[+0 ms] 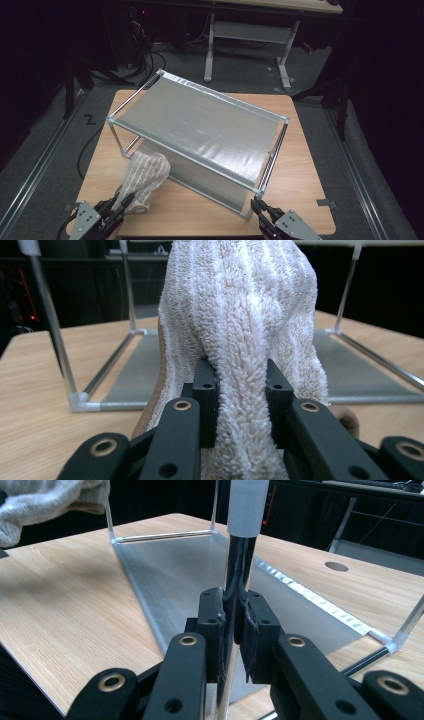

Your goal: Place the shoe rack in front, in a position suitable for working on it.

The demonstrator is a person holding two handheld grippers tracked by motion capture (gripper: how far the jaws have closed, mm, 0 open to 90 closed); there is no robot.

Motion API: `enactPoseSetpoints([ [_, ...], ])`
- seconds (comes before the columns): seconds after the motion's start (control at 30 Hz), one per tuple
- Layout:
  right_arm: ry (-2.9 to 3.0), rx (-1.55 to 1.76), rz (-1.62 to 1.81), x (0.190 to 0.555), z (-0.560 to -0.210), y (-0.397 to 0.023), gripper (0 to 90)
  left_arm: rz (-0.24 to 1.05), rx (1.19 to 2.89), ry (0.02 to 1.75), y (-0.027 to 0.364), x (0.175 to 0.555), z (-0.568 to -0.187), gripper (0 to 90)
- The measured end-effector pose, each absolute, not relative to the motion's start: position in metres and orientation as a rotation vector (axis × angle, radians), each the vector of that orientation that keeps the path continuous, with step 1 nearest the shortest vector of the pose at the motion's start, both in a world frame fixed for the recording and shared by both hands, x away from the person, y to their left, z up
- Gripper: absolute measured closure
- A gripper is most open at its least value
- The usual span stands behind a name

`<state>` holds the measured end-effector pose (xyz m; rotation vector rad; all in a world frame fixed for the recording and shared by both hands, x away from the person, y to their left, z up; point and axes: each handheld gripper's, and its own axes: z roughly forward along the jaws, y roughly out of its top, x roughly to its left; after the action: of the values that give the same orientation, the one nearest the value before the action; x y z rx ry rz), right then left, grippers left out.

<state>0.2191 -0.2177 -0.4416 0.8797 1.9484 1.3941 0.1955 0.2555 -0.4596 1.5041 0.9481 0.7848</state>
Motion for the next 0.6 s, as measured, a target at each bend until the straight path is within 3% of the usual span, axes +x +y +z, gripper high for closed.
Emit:
enactPoseSetpoints([
  [0.6, 1.949, 0.876, 1.397, 0.219, -0.442, -0.218, 80.4, 0.861, 1.451, 0.869, 0.250, 0.189, -0.443, 74.2],
])
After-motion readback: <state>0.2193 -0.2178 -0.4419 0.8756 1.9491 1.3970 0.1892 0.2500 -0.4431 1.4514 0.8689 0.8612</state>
